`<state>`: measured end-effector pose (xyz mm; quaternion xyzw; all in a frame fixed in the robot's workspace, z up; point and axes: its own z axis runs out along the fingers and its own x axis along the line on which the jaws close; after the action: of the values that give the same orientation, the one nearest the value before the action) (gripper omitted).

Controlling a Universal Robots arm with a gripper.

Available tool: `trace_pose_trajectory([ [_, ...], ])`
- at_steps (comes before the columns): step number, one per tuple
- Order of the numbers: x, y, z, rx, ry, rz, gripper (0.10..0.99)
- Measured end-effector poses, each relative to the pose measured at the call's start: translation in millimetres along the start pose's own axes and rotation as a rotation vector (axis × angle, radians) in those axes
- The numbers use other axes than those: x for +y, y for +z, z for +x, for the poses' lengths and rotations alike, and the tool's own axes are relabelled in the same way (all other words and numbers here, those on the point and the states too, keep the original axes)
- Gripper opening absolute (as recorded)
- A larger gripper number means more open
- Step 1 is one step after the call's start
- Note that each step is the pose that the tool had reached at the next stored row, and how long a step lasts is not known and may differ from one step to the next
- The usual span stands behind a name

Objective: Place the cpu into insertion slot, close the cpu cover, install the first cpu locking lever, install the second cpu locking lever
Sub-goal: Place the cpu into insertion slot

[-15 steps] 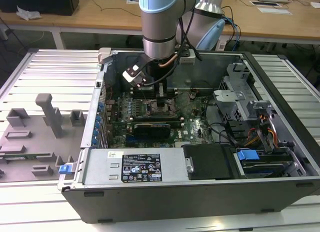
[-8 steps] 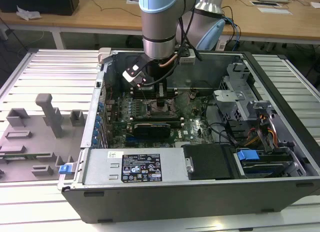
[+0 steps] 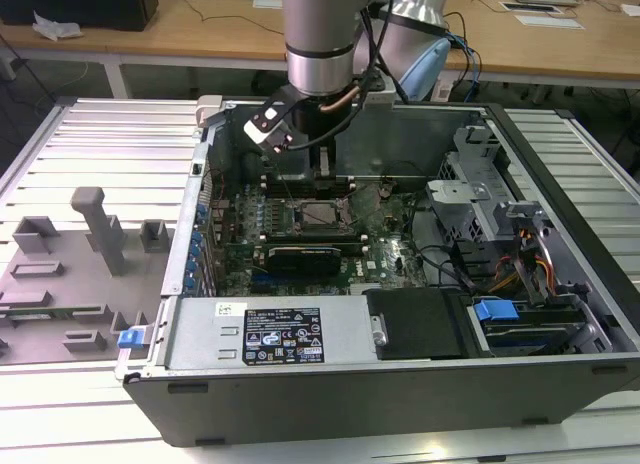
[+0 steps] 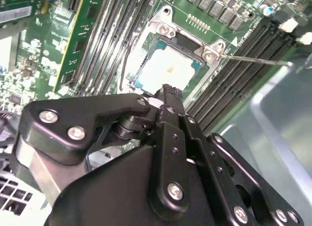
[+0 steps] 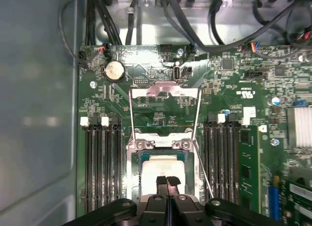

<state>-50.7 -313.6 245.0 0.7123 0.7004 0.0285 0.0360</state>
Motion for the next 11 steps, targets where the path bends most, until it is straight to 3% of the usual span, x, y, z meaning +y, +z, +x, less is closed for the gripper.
trace_pose_trajectory([
  [3,0.9,-10.6,-0.1,-0.0013,0.0,0.0,0.106],
  [5,1.0,-11.0,-0.1,-0.0012,0.0,0.0,0.106],
  [6,1.1,-11.0,-0.1,-0.0013,0.0,0.003,0.106],
  [8,1.7,-11.0,-0.1,-0.0018,0.0,0.023,0.106],
  [11,1.7,-10.9,-0.1,-0.0016,0.0,0.024,0.106],
])
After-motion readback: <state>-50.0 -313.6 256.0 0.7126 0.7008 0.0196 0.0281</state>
